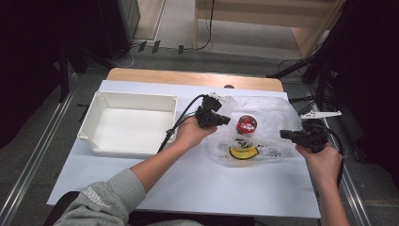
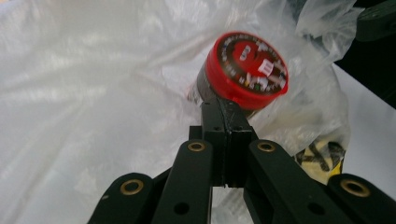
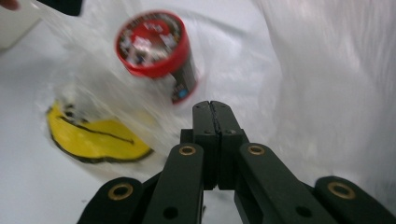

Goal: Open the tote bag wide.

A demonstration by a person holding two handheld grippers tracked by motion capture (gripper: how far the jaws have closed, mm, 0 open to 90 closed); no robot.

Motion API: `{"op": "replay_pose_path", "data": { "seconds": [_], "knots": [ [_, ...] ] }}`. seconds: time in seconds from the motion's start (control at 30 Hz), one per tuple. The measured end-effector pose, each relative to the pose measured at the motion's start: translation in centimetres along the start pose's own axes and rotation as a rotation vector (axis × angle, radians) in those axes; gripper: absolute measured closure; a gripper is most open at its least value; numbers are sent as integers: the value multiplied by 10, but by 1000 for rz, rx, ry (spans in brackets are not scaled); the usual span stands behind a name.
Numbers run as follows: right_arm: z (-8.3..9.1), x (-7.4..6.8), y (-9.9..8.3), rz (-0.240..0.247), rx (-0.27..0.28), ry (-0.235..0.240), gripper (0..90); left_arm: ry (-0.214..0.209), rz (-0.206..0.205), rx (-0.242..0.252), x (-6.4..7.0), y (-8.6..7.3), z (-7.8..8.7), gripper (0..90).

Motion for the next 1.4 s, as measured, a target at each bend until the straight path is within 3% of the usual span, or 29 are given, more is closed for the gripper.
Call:
{"op": "replay_pose_path", "data": {
  "seconds": [0.13, 0.23, 0.27, 0.43, 0.57, 0.63, 0.83, 1.23, 1.4],
  "knots": [
    [1, -8, 21, 44, 10, 15, 900, -5, -24, 17, 7, 15, 1, 900],
    [-6, -7, 37, 59, 3, 29, 900, 23, -29, 2, 3, 26, -4, 900],
    [-9, -4, 49, 60, 12, 38, 900, 20, -22, 4, 2, 29, -5, 900],
    [-19, 0, 69, 77, -1, 36, 900, 55, -22, -7, -9, 38, -15, 900],
    [-45, 17, 79, 74, -11, 42, 893, 70, -1, -33, -21, 34, -32, 898],
    [-52, 21, 79, 66, -21, 40, 893, 60, 20, -41, -25, 30, -41, 897],
    [-90, 38, 69, 29, -73, 32, 898, 69, 9, -70, -27, 23, -57, 894],
    [-114, 56, 52, -15, -90, -1, 900, 86, 17, -150, -32, 4, -78, 900],
    [-119, 62, 47, -33, -85, -5, 900, 92, 27, -150, -32, -7, -82, 900]
  ]
}}
Point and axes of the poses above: each handheld gripper's, and its own axes: z roughly backward along the jaws, y roughly out of its top, x roughly to its right, the point moved 6 cm from there along -z, roughly forward along the jaws
